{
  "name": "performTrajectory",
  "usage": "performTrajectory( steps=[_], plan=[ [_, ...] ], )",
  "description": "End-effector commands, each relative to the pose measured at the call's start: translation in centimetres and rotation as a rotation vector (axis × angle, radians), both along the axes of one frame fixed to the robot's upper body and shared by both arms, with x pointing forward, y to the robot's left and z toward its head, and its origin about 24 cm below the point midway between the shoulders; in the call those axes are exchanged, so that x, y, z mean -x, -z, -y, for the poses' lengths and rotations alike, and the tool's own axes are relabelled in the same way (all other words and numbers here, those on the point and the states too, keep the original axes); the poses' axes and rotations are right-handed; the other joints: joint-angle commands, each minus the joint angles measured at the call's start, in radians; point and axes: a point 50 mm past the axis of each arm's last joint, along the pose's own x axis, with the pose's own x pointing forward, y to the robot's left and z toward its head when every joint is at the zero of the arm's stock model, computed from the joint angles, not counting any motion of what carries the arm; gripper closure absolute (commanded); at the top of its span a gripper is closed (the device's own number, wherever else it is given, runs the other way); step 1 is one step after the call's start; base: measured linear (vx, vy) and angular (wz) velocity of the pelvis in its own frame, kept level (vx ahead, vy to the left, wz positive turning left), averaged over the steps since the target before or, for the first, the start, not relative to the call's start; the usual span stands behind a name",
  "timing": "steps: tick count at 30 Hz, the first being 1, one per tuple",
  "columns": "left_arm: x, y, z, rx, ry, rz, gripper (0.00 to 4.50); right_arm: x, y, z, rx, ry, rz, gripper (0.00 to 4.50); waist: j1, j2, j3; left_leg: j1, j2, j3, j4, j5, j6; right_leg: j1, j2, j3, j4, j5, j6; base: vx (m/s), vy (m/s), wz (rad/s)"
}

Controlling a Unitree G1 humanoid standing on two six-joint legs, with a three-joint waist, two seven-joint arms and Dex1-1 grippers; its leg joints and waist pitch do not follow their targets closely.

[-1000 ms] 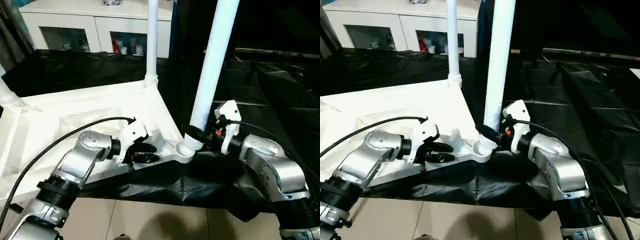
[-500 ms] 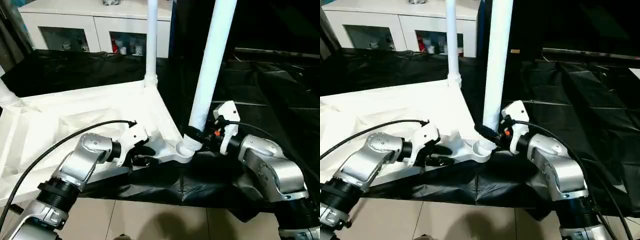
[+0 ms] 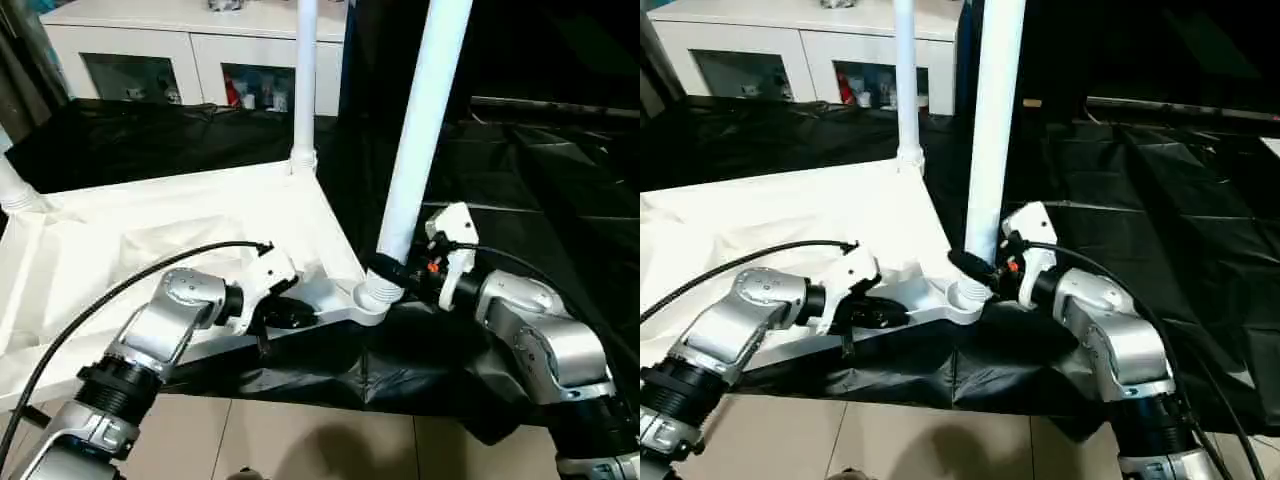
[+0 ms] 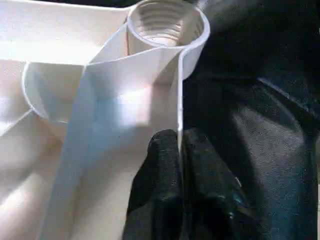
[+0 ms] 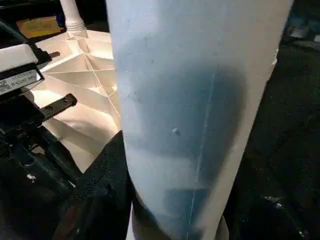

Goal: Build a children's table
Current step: Pick table leg, then insert table leg to table base

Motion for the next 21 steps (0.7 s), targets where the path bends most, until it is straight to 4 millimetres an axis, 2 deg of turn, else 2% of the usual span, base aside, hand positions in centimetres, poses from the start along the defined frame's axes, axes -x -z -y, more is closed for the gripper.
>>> performTrajectory(
  steps=[1, 2, 6, 7, 9, 10, 12, 14, 16, 17, 21],
  plan=[
    [0.3, 1.0, -0.5, -0.057, 0.000, -0.025, 4.48, -0.4, -0.5, -0.2, -0.009, -0.006, -0.007, 2.58, -0.002, 0.006, -0.069, 0.016, 0.061, -0.030, -0.075, -0.227, -0.002, 0.044, -0.090, 0.065, -0.084, -0.282, -0.167, 0.000, 0.000, 0.00],
    [0.4, 1.0, -0.5, -0.063, 0.004, -0.023, 4.50, -0.4, -0.5, -0.3, -0.013, -0.014, -0.014, 2.58, -0.002, 0.009, -0.069, 0.017, 0.062, -0.030, -0.075, -0.233, -0.005, 0.044, -0.090, 0.065, -0.085, -0.289, -0.165, 0.000, 0.000, 0.00],
    [0.3, 0.8, -0.6, -0.073, 0.011, -0.014, 4.50, -0.4, -0.5, -0.5, -0.015, -0.042, -0.030, 2.59, -0.003, 0.010, -0.069, 0.018, 0.062, -0.031, -0.076, -0.236, -0.008, 0.043, -0.089, 0.064, -0.083, -0.286, -0.164, 0.000, 0.000, 0.00],
    [0.2, 0.7, -0.6, -0.072, 0.011, -0.015, 4.50, -0.5, -0.5, -0.6, -0.017, -0.049, -0.034, 2.59, -0.005, 0.019, -0.069, 0.019, 0.062, -0.031, -0.076, -0.253, -0.013, 0.042, -0.088, 0.064, -0.086, -0.290, -0.164, 0.000, 0.000, 0.00],
    [-0.1, 0.7, -0.8, -0.079, 0.001, -0.006, 4.50, -0.6, -0.4, -0.8, -0.020, -0.066, -0.047, 2.59, -0.006, 0.017, -0.069, 0.019, 0.060, -0.032, -0.075, -0.257, -0.014, 0.043, -0.088, 0.064, -0.085, -0.288, -0.167, 0.000, 0.000, 0.00],
    [-0.2, 0.7, -0.9, -0.084, 0.001, -0.007, 4.50, -0.7, -0.3, -0.9, -0.019, -0.073, -0.065, 2.59, -0.004, 0.025, -0.070, 0.020, 0.059, -0.032, -0.074, -0.260, -0.015, 0.042, -0.088, 0.064, -0.086, -0.297, -0.166, 0.000, 0.000, 0.00],
    [-0.3, 0.6, -1.1, -0.084, 0.001, -0.006, 4.50, -0.8, 0.3, -0.9, -0.008, -0.088, -0.098, 2.59, -0.007, 0.020, -0.070, 0.018, 0.059, -0.033, -0.075, -0.263, -0.014, 0.045, -0.087, 0.063, -0.088, -0.300, -0.169, 0.000, 0.000, 0.00],
    [-0.3, 0.5, -1.3, -0.082, 0.004, -0.007, 4.50, -1.0, 0.7, -1.1, 0.009, -0.093, -0.123, 2.59, -0.009, 0.019, -0.069, 0.018, 0.059, -0.033, -0.075, -0.267, -0.017, 0.045, -0.088, 0.062, -0.087, -0.308, -0.172, 0.000, 0.000, 0.00],
    [-0.3, 0.3, -1.5, -0.076, 0.009, -0.011, 4.50, -1.2, 0.8, -1.4, 0.023, -0.111, -0.130, 2.59, -0.011, 0.001, -0.069, 0.017, 0.060, -0.031, -0.075, -0.256, -0.011, 0.044, -0.090, 0.063, -0.088, -0.322, -0.171, 0.000, 0.000, 0.00],
    [-0.3, 0.2, -1.6, -0.076, 0.013, -0.009, 4.50, -1.3, 0.7, -1.5, 0.020, -0.116, -0.131, 2.59, -0.011, 0.007, -0.069, 0.016, 0.060, -0.033, -0.074, -0.250, -0.008, 0.045, -0.092, 0.063, -0.086, -0.337, -0.166, 0.000, 0.000, 0.00],
    [-0.4, 0.1, -2.1, -0.071, 0.021, -0.001, 4.50, -2.5, 0.8, -1.8, 0.007, -0.110, -0.139, 2.59, -0.020, 0.008, -0.068, 0.016, 0.060, -0.032, -0.074, -0.247, -0.009, 0.042, -0.091, 0.063, -0.089, -0.350, -0.166, 0.000, 0.000, 0.00]
  ],
)
